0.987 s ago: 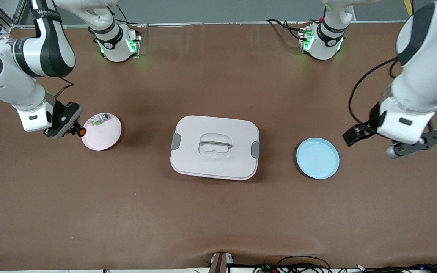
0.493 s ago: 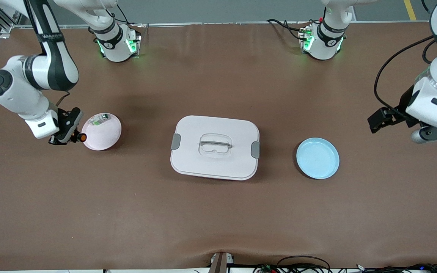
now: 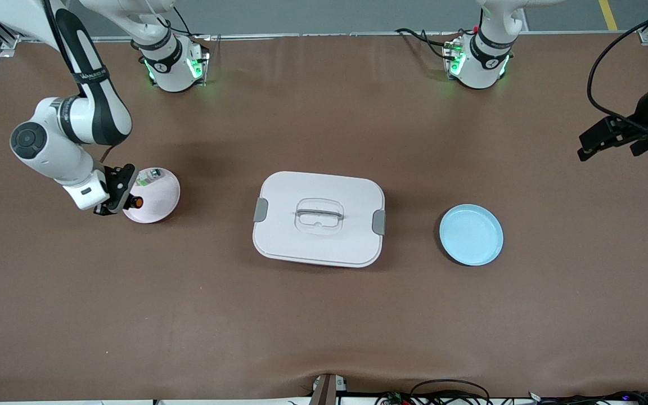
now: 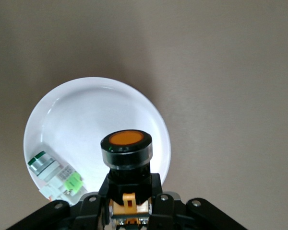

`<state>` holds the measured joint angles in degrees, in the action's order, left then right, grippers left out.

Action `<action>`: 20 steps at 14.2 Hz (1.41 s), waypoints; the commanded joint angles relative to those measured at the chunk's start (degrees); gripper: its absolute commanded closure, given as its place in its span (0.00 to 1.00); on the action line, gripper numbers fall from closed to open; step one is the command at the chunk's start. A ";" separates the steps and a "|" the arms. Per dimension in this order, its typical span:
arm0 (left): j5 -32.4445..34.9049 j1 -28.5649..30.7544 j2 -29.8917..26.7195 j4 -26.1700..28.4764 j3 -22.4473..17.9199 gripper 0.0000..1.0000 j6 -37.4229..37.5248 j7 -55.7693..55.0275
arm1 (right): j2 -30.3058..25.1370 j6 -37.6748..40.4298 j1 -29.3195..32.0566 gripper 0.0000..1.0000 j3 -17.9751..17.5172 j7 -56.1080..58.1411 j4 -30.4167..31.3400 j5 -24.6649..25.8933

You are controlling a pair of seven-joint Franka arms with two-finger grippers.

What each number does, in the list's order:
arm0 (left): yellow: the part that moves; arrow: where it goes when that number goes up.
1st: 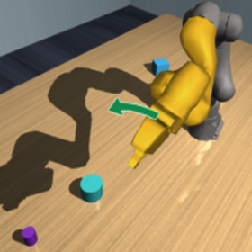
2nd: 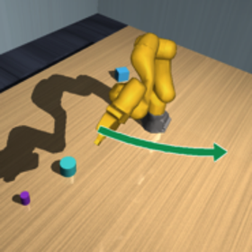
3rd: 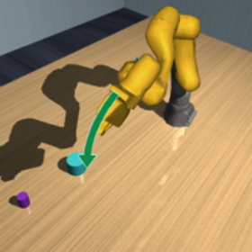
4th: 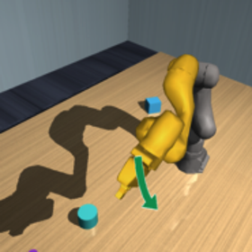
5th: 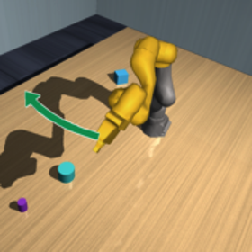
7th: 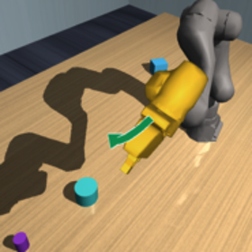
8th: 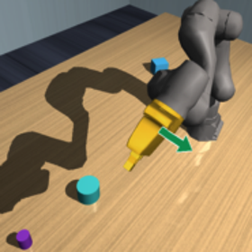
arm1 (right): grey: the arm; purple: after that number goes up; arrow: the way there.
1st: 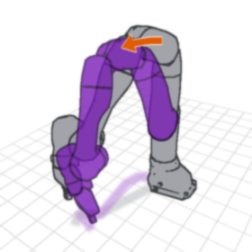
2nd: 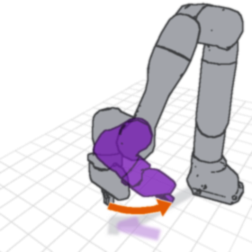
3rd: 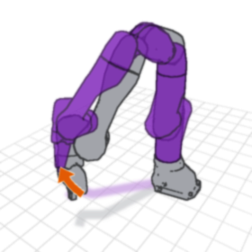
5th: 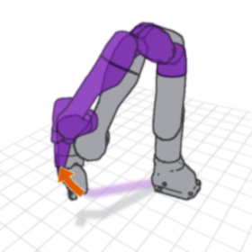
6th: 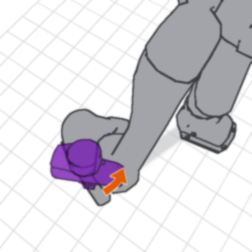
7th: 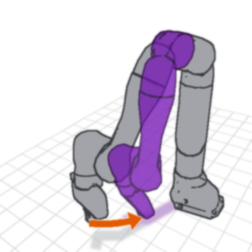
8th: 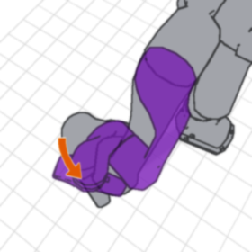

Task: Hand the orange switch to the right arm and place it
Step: 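Lower the switch onto the pink plate and open the right gripper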

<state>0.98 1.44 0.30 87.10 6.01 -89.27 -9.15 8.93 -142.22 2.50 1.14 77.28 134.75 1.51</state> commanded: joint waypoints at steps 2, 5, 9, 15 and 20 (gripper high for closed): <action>-0.72 -1.08 -2.76 3.77 -1.00 0.00 -0.38 0.71 | 1.09 -1.04 0.22 1.00 -0.35 -0.90 1.92 0.87; -1.15 -0.82 -2.76 3.51 -3.27 0.00 -0.38 0.63 | 2.67 -2.35 -0.56 1.00 -0.35 -0.90 3.32 0.87; -1.86 -0.47 -3.81 3.95 -3.37 0.00 2.07 0.80 | 4.69 -4.55 -0.92 1.00 -0.26 -0.99 3.85 0.95; -1.25 -1.08 -3.64 3.86 -2.67 0.00 2.61 0.63 | 7.51 -6.57 -1.01 1.00 -0.26 -1.07 3.77 0.95; -1.07 -0.73 -3.20 3.95 -2.05 0.00 2.61 0.63 | 7.95 -6.58 -1.09 0.85 -0.26 -2.22 3.59 0.87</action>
<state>0.13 0.29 -1.93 90.20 3.61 -86.89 -9.12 17.04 -148.28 1.64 0.98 76.58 138.16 1.51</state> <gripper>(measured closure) 0.000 0.661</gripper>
